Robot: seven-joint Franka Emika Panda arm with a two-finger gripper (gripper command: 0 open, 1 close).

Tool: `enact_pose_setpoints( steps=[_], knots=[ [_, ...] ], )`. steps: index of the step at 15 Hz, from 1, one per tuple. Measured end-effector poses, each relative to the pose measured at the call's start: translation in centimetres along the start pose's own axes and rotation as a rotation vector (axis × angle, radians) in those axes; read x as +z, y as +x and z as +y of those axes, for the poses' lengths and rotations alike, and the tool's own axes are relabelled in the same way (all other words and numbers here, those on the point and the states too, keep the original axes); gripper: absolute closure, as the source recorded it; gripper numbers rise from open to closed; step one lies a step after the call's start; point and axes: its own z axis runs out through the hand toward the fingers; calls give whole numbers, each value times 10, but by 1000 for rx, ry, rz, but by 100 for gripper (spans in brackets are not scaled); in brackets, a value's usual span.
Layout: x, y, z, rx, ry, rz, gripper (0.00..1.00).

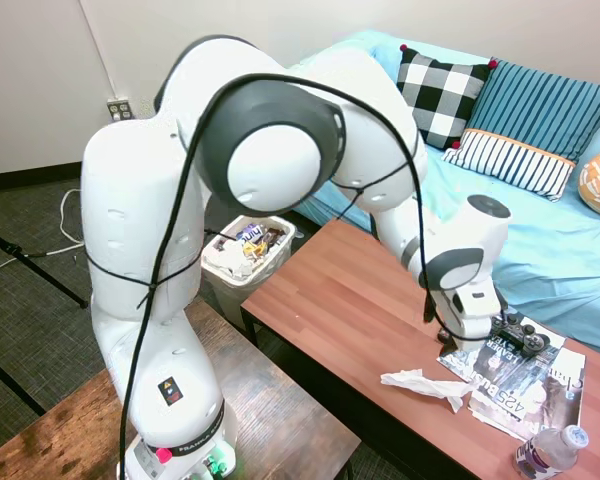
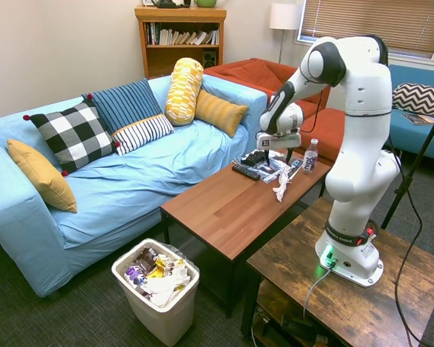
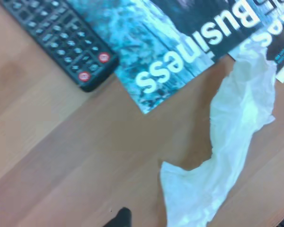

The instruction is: Throw the tissue in the trash bin

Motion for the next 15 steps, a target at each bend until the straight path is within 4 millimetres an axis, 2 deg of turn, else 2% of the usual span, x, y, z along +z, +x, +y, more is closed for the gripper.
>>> enact_pose_setpoints(
  steps=[6, 9, 10, 15],
  knots=[
    [81, 19, 2, 58, -74, 1, 0],
    [106, 25, -1, 83, -92, -4, 0],
    [109, 26, -2, 87, -91, -8, 100],
    [119, 28, -2, 91, -82, -40, 100]
  ],
)
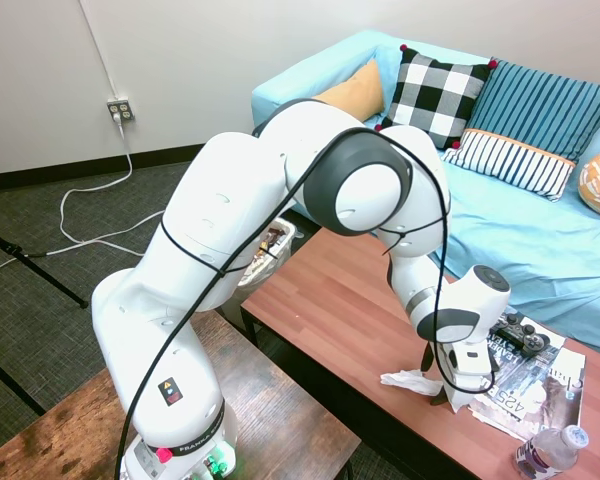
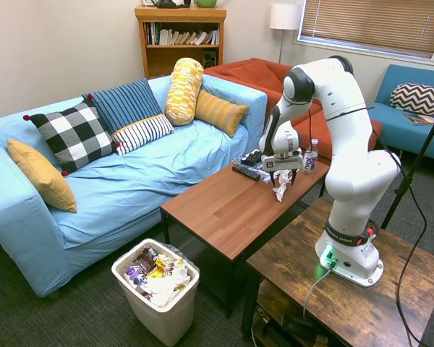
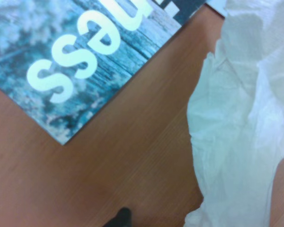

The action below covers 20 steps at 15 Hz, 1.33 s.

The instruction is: Throw the tissue in the trash bin

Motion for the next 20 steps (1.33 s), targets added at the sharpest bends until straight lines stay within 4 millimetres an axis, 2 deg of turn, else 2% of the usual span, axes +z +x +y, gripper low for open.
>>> enact_pose_setpoints(
  steps=[7, 13, 17, 20],
  knots=[
    [11, -2, -6, 18, 25, -43, 100],
    [13, 6, -5, 18, 42, -61, 100],
    [13, 2, -7, 11, 52, -67, 100],
    [2, -3, -14, -3, 77, -68, 100]
  ],
)
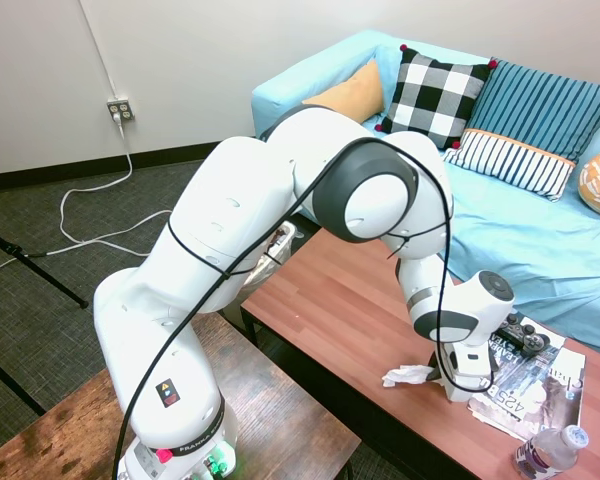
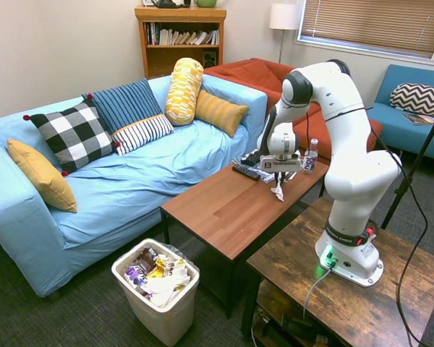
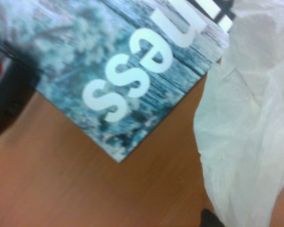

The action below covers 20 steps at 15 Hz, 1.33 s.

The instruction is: Throw the tissue in the trash bin

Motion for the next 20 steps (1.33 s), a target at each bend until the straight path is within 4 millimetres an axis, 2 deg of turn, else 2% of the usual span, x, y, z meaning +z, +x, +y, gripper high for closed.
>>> enact_pose_setpoints(
  steps=[2, 3, 5, 7, 9, 11, 13, 16, 19, 20],
  knots=[
    [-22, -11, -10, -31, 41, -2, 100],
    [-41, -24, -15, -60, 69, -5, 100],
    [-88, -68, -27, -148, 126, -4, 100],
    [-140, -132, -41, -270, 168, 19, 100],
    [-191, -212, -49, -367, 192, 55, 100],
    [-219, -295, -49, -462, 198, 90, 100],
    [-222, -366, -52, -543, 188, 111, 100],
    [-209, -449, -59, -647, 168, 134, 100],
    [-185, -544, -49, -758, 136, 157, 100],
    [-173, -569, -43, -793, 122, 162, 100]
  ],
)
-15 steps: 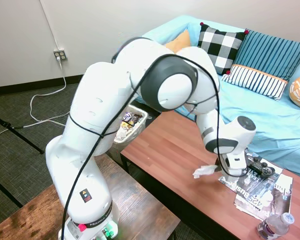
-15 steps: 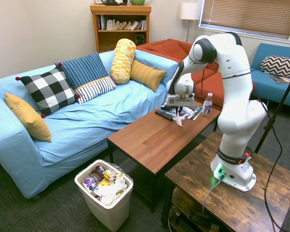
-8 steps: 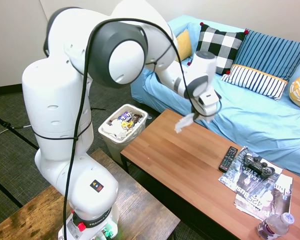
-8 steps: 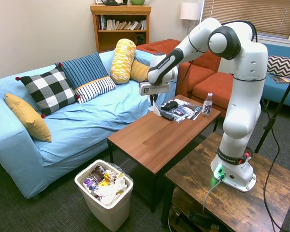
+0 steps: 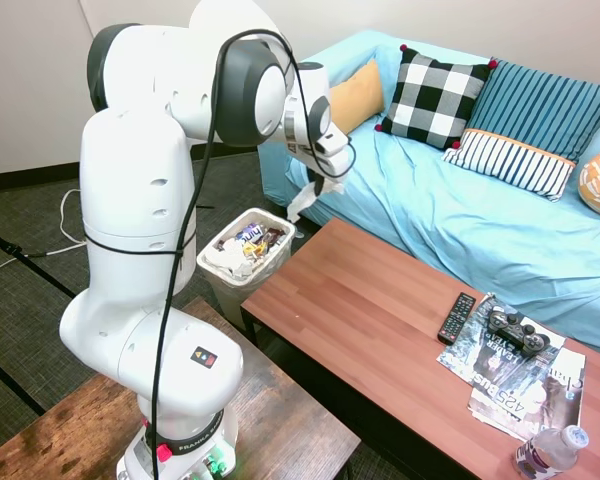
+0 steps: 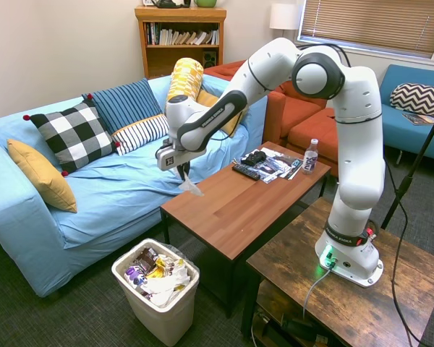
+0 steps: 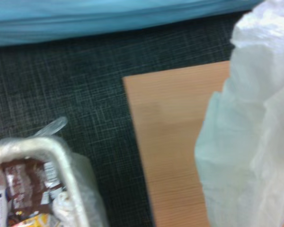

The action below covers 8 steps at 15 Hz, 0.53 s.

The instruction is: Throw the tissue in the trash bin

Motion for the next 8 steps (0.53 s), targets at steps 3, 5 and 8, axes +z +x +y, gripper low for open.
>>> enact_pose_setpoints(
  steps=[3, 5, 8],
  knots=[
    [33, -61, -25, -99, -34, -14, 100],
    [60, -98, -33, -153, -65, -22, 100],
    [99, -137, -37, -221, -103, -21, 100]
  ],
)
